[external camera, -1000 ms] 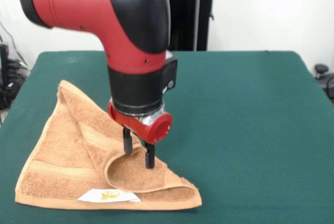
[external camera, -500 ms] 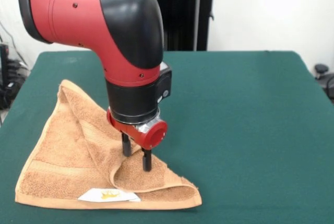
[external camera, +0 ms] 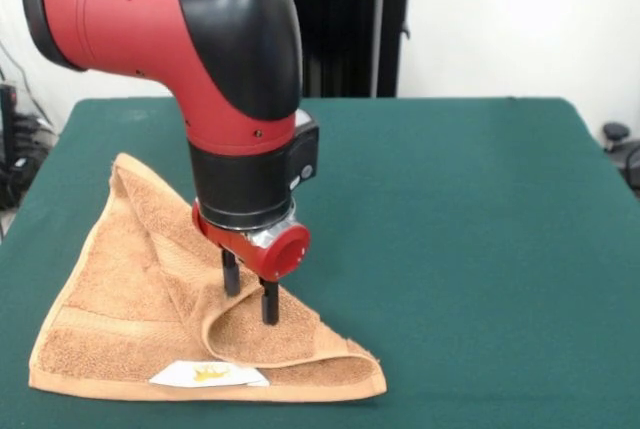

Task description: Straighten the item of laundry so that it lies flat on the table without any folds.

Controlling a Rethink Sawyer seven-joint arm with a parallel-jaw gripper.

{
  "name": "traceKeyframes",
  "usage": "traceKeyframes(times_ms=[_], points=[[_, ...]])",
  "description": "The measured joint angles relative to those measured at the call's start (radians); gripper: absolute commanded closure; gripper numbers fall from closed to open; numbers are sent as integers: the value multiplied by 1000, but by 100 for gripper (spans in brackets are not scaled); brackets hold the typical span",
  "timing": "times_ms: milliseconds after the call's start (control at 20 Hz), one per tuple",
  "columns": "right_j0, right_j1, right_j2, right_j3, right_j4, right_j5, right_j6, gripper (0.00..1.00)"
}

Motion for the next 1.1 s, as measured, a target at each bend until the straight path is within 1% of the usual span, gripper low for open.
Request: traceKeyframes(times_ms=[150,600,1100], points=[[-4,-37,0,9,0,0,0,0],[-14,-101,0,15,0,0,0,0],[-14,-111,0,15,0,0,0,0]])
